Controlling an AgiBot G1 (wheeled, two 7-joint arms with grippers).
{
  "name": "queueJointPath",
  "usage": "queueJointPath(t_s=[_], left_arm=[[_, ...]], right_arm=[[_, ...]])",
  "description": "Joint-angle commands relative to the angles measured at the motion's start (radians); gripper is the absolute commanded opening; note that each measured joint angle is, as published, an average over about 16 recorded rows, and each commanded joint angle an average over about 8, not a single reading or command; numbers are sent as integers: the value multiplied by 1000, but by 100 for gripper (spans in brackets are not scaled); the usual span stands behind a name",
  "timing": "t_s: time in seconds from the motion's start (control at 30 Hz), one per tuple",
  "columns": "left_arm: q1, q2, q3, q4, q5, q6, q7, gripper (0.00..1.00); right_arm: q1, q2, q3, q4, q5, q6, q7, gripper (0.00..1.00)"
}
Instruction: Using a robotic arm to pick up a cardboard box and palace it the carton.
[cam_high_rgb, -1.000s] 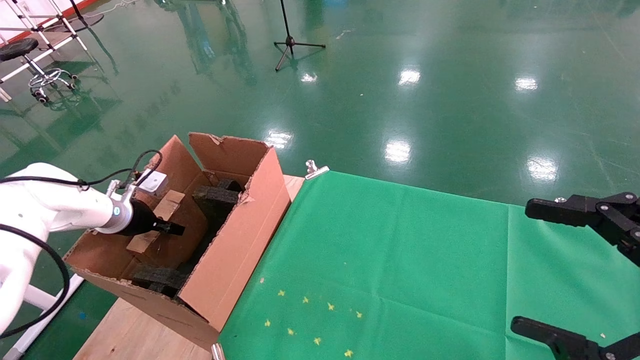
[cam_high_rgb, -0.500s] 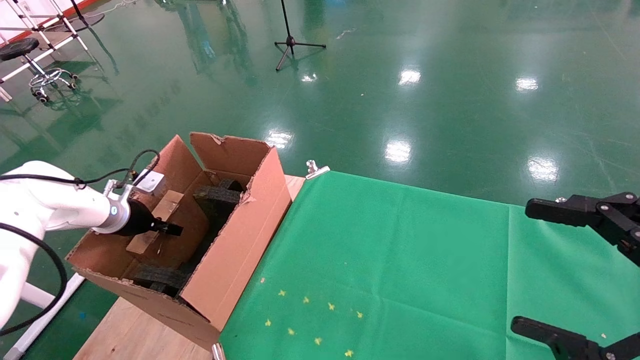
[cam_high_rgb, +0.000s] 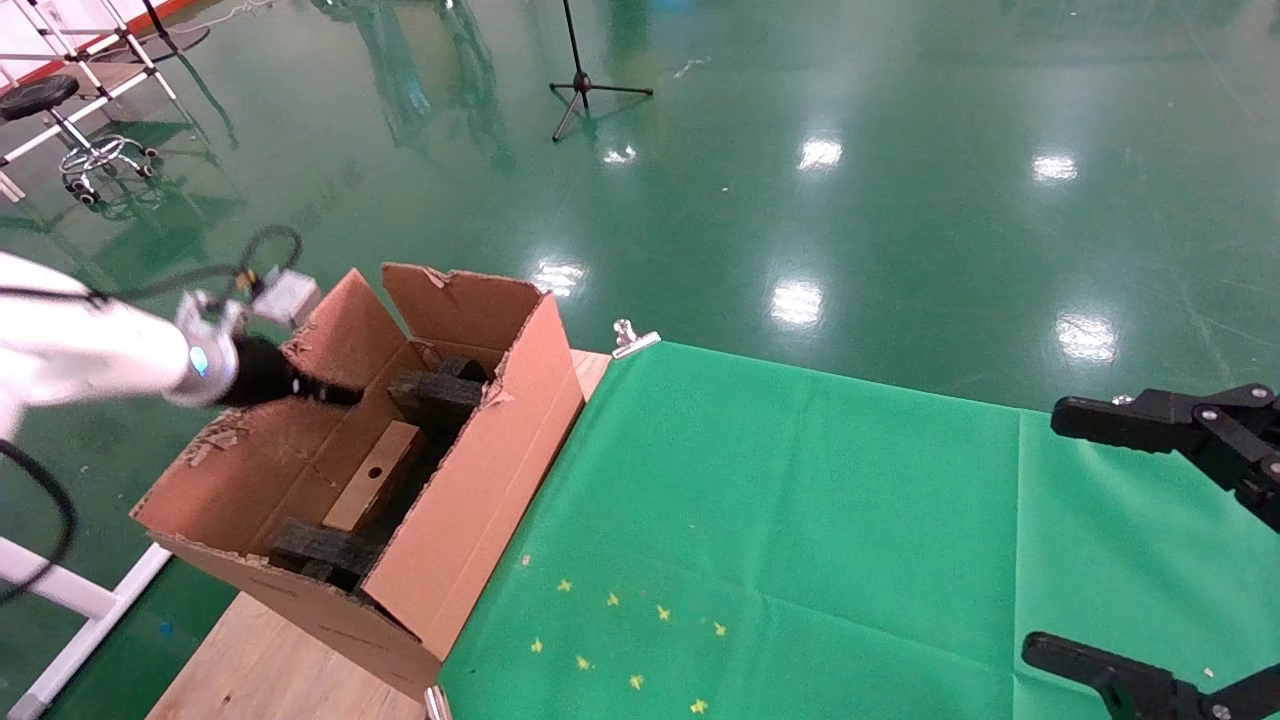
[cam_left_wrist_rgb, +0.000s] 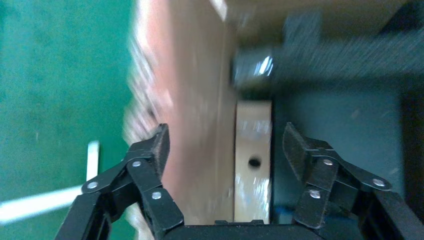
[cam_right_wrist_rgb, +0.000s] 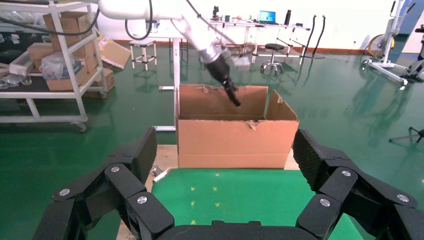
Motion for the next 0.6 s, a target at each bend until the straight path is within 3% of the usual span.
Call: queueJointPath(t_s=[0.03,0.27,0.6], left_arm=[[-20,-24,-10,-44,-14,24,21,100],[-49,-82,-15,-186,-28,101,52,100],[-27,-85,-34,-211,-53,119,63,100]], right_arm=[[0,0,0,0,0,0,0,100],[0,0,0,0,0,0,0,100],[0,0,0,0,0,0,0,100]])
